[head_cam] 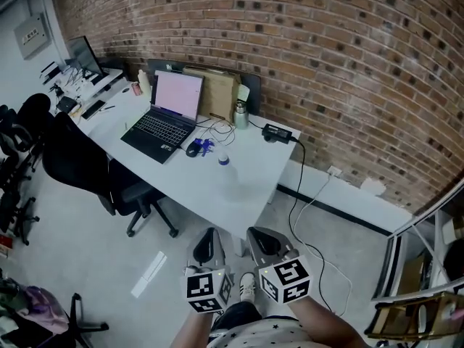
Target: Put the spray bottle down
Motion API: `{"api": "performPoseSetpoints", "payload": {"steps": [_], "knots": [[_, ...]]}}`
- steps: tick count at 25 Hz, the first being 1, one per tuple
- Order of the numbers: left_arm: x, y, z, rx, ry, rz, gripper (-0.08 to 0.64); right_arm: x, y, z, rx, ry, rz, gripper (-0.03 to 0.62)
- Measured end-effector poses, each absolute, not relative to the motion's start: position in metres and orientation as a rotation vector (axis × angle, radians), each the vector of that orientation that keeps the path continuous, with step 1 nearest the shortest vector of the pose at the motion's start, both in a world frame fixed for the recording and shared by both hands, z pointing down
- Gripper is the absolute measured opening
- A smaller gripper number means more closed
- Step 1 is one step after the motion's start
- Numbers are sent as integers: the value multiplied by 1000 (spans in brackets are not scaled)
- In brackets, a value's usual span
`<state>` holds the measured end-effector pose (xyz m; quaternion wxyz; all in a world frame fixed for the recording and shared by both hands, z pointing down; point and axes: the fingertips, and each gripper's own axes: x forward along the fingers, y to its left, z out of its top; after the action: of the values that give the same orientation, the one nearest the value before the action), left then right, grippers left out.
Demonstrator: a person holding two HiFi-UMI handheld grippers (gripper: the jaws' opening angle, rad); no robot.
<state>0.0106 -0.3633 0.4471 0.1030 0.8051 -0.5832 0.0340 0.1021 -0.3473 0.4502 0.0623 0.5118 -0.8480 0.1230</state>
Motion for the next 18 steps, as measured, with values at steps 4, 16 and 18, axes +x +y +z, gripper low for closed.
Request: {"api": "performPoseSetpoints", "payload": {"steps": [4, 16, 18], "knots": [[5, -344, 444, 2381, -1740, 95, 9, 98, -328, 449, 1538, -2569, 338, -2], [11, -301, 441, 2420, -1751, 103, 9, 96, -282, 449, 1539, -2585, 292, -2], [13, -297, 442, 2421, -1752, 106, 8, 99, -278, 448, 1544, -2585, 287, -2]]}}
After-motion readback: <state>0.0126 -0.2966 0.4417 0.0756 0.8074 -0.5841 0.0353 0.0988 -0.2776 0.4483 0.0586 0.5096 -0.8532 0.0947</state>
